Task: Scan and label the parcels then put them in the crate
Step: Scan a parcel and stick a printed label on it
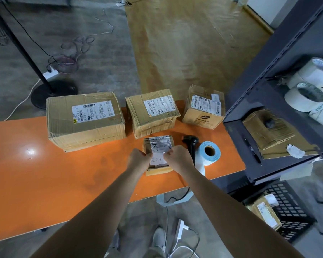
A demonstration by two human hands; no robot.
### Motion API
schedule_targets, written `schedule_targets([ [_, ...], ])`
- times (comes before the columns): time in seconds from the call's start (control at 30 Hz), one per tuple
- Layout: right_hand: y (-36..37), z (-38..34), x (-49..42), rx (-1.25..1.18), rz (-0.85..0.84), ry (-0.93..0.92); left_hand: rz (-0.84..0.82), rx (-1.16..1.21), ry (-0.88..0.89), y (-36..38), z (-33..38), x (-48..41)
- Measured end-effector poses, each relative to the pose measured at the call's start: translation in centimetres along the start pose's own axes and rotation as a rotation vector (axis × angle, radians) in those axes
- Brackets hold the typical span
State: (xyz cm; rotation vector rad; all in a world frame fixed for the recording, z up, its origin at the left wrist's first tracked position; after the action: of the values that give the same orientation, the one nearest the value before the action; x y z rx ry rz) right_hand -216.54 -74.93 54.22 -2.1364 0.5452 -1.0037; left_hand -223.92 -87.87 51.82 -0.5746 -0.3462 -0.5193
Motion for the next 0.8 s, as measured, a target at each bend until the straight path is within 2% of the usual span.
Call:
schedule_targets([
  [0.27,-0.1,-1.2,-0.2,0.336,0.114,0.004,-0.007,-0.004,-0.032,0.3,-0.1,-0.2],
  [0.47,-0.1,-1.3,0.1,0.482,0.157,0.007,-0.006,0.004,-0.064,0.4,-0.3,-0.4],
  [0.6,-0.5,0.1,-0.2,0.438,0.172,0.035,-0.006,0.003,-0.061,0.6,-0.4,-0.6],
  [0.8,0.3,0.9,0.0,0.214,0.117,0.073,0.032,0.04,-0.031,1.0,-0.9,-0.5],
])
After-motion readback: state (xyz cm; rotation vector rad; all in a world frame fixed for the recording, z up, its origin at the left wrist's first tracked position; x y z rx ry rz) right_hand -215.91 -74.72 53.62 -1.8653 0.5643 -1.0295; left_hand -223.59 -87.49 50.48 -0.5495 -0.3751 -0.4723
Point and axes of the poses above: each hand's wrist, its own x-axis away from the middle knuckle, its own y-axis out of the palm, z = x × y, the point moved 1 cm from there along -x, towards the middle knuckle, and after that the axes turned 8 degrees about y, right-handed, at the moved point
